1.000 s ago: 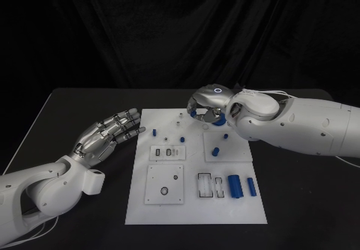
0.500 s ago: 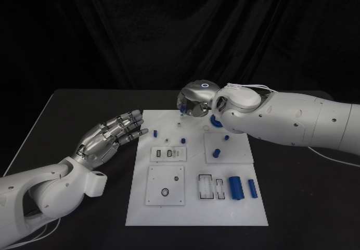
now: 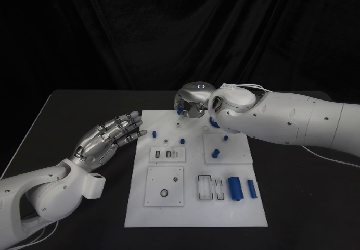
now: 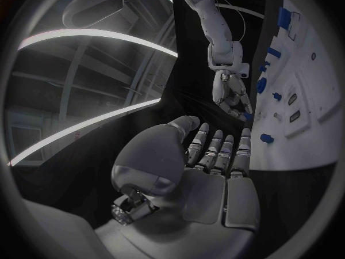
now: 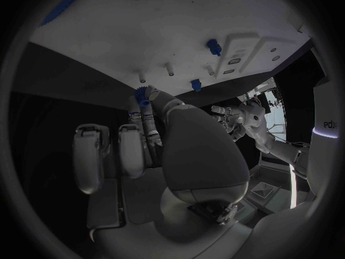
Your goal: Assemble the parts on the task board
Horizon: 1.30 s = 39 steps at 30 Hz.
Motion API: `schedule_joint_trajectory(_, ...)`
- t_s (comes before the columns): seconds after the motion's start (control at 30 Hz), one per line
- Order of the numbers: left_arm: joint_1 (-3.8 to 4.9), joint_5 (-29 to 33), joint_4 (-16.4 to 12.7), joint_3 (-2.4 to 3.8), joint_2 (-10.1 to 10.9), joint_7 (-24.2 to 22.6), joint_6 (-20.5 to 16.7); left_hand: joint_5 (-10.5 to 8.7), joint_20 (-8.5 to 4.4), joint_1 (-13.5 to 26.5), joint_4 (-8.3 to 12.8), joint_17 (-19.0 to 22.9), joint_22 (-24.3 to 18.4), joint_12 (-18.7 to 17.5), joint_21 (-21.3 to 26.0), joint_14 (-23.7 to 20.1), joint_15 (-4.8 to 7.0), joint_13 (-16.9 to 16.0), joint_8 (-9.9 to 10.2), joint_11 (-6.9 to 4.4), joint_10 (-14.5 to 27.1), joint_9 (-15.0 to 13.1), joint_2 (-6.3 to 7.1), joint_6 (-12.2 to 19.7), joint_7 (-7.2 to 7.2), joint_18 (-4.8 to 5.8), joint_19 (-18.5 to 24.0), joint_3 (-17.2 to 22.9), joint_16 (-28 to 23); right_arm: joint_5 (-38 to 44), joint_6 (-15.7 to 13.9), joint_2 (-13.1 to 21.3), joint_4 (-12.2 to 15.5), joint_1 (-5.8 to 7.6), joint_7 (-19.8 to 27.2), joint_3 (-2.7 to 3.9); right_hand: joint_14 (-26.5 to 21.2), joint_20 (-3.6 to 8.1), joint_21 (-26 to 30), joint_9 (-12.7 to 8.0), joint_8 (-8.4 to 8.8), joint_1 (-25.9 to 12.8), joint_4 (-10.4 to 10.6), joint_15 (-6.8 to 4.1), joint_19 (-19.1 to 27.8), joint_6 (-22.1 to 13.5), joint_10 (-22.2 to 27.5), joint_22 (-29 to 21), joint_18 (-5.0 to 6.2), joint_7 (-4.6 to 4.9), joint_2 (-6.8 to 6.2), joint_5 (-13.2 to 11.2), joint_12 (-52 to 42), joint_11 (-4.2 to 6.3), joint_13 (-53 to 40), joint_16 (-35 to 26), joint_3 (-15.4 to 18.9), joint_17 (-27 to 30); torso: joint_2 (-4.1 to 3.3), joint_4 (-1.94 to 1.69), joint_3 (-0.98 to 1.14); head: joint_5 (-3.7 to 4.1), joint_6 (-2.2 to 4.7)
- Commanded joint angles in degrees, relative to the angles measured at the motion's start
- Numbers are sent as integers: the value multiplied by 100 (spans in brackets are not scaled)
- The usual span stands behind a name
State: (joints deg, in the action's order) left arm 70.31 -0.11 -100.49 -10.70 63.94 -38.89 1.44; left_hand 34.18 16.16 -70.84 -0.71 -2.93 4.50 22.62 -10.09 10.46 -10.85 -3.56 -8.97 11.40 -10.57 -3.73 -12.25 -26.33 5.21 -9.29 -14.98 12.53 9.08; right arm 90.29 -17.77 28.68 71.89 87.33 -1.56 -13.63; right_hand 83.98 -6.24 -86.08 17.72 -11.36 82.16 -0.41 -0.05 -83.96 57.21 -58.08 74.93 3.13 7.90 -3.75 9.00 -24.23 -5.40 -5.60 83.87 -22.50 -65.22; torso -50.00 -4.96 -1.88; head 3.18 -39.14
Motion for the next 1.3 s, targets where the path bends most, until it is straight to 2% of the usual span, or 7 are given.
schedule_joint_trajectory(0.03,9,1,3,2,-5,-1524,26,44,5,51,-12,-5,7,37,-32,29,-8,-6,-20,9,-36,-10,-2,-35,5,-19,-29,48,7,-26,92,-13,-10,-18,-23,6,-30,8,30,5,46,24,13,7,-17,-37,-133,514,-73,9,-12,-23,23,106,-5,-32,10,-7,6,2,7,-1,-5)
schedule_joint_trajectory(0.17,9,1,13,2,-9,-1513,21,45,5,53,-13,-5,6,37,-32,29,-7,-6,-20,9,-36,-10,-5,-34,5,-19,-29,51,8,-27,102,-26,-16,-32,-42,7,-32,1,30,6,72,33,16,15,-19,-57,-118,520,-74,18,-15,-34,65,95,3,-31,6,-11,10,18,7,-8,-15)
schedule_joint_trajectory(0.6,9,213,46,-5,-19,-1472,43,50,7,63,-19,-10,4,48,-29,47,-10,-8,-21,15,-42,-9,-20,-35,12,-18,-23,69,22,-27,173,5,4,-79,-70,7,-41,-16,22,9,118,47,23,35,-32,-84,-94,547,-80,37,-20,-20,147,71,16,-36,-3,3,8,-8,2,40,-42)
schedule_joint_trajectory(0.8,9,231,74,-11,-30,-1462,63,48,10,72,-19,-14,6,61,-35,60,-17,-9,-20,21,-50,-9,-21,-34,19,-15,-30,80,33,-27,277,0,-21,-107,-82,7,-96,-23,48,11,128,41,32,42,4,-85,-91,491,-67,41,-22,-20,169,65,19,-89,-1,189,10,10,-3,17,-56)
schedule_joint_trajectory(1.03,8,261,99,-17,-39,-1451,90,39,11,78,-13,-15,6,62,-36,65,-20,-9,-17,25,-52,-7,-10,-26,24,-14,-32,85,37,-27,367,-25,-70,-150,-96,7,-121,-30,58,15,141,41,40,48,17,-84,-89,476,-63,44,-23,-19,198,59,22,-111,-2,244,8,4,-1,26,-73)
schedule_joint_trajectory(1.13,8,288,109,-19,-42,-1442,102,39,11,78,-13,-15,6,62,-36,65,-20,-9,-17,25,-52,-7,-10,-26,24,-14,-32,85,37,-27,387,-39,-104,-165,-107,7,-154,-50,90,12,199,44,52,73,58,-135,-11,420,-49,62,-42,-8,296,29,40,-140,-6,307,6,-3,2,31,-80)
schedule_joint_trajectory(1.3,8,306,121,-24,-42,-1434,112,36,11,80,-11,-15,7,63,-37,67,-21,-9,-17,26,-52,-7,-8,-25,25,-13,-33,87,38,-27,463,-56,-138,-179,-162,7,-231,-137,183,-56,424,30,97,172,172,-414,327,257,-10,84,-99,13,548,-91,102,-201,-42,468,5,-3,2,34,-82)
